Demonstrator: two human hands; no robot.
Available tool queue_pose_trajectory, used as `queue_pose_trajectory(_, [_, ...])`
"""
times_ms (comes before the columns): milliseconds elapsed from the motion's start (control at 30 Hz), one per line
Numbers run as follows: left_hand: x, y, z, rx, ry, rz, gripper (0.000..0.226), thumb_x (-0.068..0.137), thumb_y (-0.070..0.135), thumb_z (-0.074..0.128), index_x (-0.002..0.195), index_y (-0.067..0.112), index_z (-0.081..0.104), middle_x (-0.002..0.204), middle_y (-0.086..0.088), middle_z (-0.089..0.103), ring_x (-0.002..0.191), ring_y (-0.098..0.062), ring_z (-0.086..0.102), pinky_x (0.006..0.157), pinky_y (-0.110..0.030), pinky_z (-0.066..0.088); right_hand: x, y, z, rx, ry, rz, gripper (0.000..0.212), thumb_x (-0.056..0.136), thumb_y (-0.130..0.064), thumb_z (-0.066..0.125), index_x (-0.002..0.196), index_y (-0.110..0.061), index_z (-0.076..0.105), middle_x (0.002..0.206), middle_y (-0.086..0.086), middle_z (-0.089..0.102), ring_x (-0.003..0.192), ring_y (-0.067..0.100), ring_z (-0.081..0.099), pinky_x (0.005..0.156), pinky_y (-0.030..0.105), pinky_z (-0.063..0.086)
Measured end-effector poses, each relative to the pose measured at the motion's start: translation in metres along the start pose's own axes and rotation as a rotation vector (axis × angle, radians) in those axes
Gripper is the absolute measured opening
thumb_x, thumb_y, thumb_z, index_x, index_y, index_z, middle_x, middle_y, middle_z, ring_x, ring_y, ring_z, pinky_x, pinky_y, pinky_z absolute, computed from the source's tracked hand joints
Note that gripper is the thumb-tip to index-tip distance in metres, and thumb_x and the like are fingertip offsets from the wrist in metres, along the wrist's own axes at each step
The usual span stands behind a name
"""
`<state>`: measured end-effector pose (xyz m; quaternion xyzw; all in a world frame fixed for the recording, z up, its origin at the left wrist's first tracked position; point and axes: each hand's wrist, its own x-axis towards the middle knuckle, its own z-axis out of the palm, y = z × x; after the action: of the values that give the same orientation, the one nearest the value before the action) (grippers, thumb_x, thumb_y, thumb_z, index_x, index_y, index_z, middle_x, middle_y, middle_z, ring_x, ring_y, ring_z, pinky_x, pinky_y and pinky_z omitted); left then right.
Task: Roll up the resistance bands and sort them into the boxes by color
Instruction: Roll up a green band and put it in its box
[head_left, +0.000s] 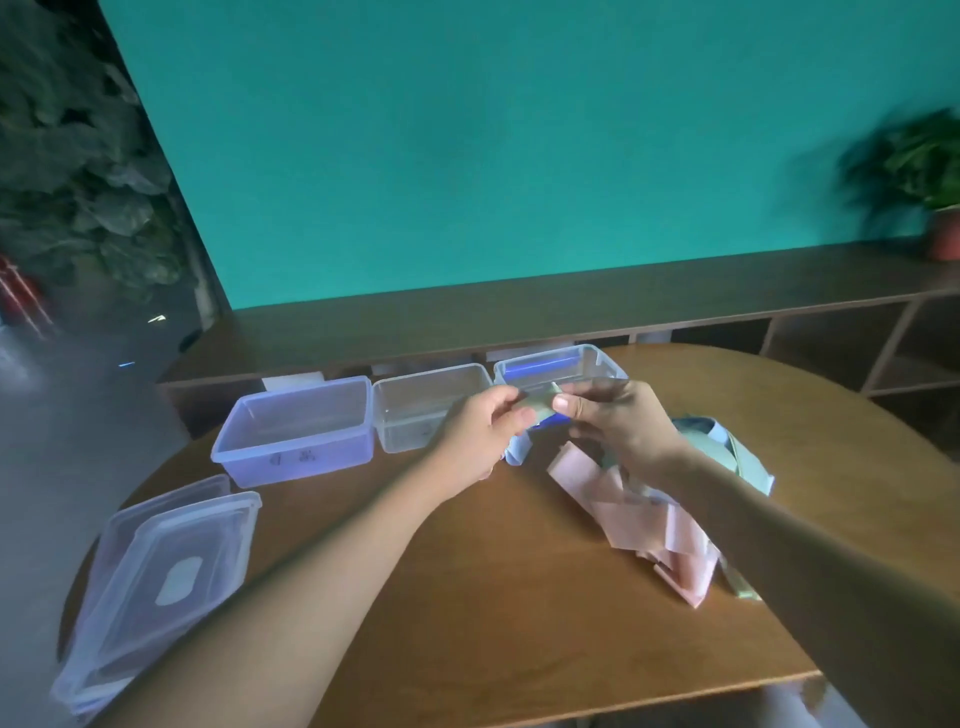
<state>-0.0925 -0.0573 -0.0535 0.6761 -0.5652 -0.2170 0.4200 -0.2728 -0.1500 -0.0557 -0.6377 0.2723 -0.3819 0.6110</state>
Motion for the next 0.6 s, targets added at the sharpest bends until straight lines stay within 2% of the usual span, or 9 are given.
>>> queue_pose_trajectory(67, [0.019, 0.007, 0.003, 0.062, -0.008, 0.02, 0.029, 0.099, 0.034, 0.063, 0.124, 0.02, 0.063, 0.1, 0.01, 0.064, 0.078, -0.026, 0.065, 0.073, -0.046, 0.058, 0.017, -0.003, -0.013, -0.035, 0.019, -0.004, 0.012, 0.084, -0.009, 0.078, 0.096, -0.01, 0.077, 0.095, 0.006, 0.077, 0.081, 0.013, 0.069, 0.069, 0.022, 0.058])
queue_pose_trajectory(100, [0.031, 0.008, 0.005, 0.135, -0.02, 0.063, 0.027, 0.099, 0.033, 0.063, 0.12, 0.016, 0.065, 0.1, 0.007, 0.064, 0.083, -0.025, 0.065, 0.076, -0.042, 0.057, 0.026, -0.002, -0.019, -0.073, 0.021, -0.003, 0.013, 0.083, -0.011, 0.079, 0.096, -0.011, 0.077, 0.093, 0.001, 0.078, 0.081, 0.013, 0.07, 0.07, 0.022, 0.058])
queue_pose_trajectory(133, [0.043, 0.007, 0.006, 0.212, -0.036, 0.113, 0.025, 0.098, 0.031, 0.064, 0.114, 0.012, 0.067, 0.1, 0.003, 0.063, 0.087, -0.023, 0.063, 0.076, -0.035, 0.054, 0.037, -0.001, -0.025, -0.11, 0.024, 0.002, 0.014, 0.082, -0.013, 0.081, 0.095, -0.012, 0.077, 0.091, -0.001, 0.078, 0.08, 0.013, 0.07, 0.07, 0.021, 0.058])
queue_pose_trajectory(200, [0.069, 0.004, 0.008, 0.319, -0.069, 0.175, 0.026, 0.096, 0.03, 0.067, 0.108, 0.007, 0.069, 0.1, -0.004, 0.061, 0.088, -0.022, 0.057, 0.065, -0.017, 0.041, 0.059, 0.0, -0.033, -0.204, 0.035, 0.013, 0.018, 0.079, -0.016, 0.083, 0.095, -0.013, 0.078, 0.085, -0.003, 0.078, 0.073, 0.014, 0.069, 0.068, 0.019, 0.057])
queue_pose_trajectory(233, [0.084, 0.0, 0.009, 0.355, -0.082, 0.185, 0.026, 0.095, 0.029, 0.069, 0.107, 0.006, 0.07, 0.1, -0.007, 0.06, 0.088, -0.023, 0.056, 0.061, -0.018, 0.036, 0.072, 0.001, -0.036, -0.259, 0.033, 0.014, 0.02, 0.078, -0.018, 0.084, 0.097, -0.012, 0.078, 0.082, -0.003, 0.078, 0.07, 0.013, 0.069, 0.066, 0.017, 0.055])
queue_pose_trajectory(333, [0.123, -0.017, 0.012, 0.442, -0.092, 0.211, 0.025, 0.093, 0.026, 0.07, 0.103, 0.003, 0.071, 0.1, -0.011, 0.059, 0.09, -0.026, 0.054, 0.064, -0.031, 0.027, 0.109, 0.008, -0.04, -0.411, 0.02, 0.015, 0.019, 0.079, -0.022, 0.085, 0.095, -0.017, 0.077, 0.069, -0.01, 0.074, 0.059, 0.006, 0.069, 0.06, 0.012, 0.05])
queue_pose_trajectory(500, [0.172, -0.062, 0.021, 0.493, -0.054, 0.204, 0.02, 0.091, 0.031, 0.073, 0.104, 0.017, 0.075, 0.093, -0.001, 0.057, 0.091, -0.025, 0.055, 0.063, -0.024, 0.029, 0.166, 0.034, -0.04, -0.581, 0.015, 0.031, 0.02, 0.074, -0.023, 0.09, 0.091, -0.016, 0.081, 0.075, -0.006, 0.076, 0.059, 0.005, 0.069, 0.055, 0.014, 0.051])
queue_pose_trajectory(600, [0.189, -0.088, 0.028, 0.515, -0.046, 0.137, 0.037, 0.089, 0.036, 0.076, 0.121, 0.018, 0.071, 0.114, -0.003, 0.064, 0.11, -0.025, 0.056, 0.074, -0.022, 0.025, 0.194, 0.049, -0.042, -0.72, 0.004, 0.01, 0.018, 0.072, -0.025, 0.09, 0.088, -0.018, 0.083, 0.078, -0.004, 0.077, 0.065, 0.01, 0.072, 0.057, 0.021, 0.054])
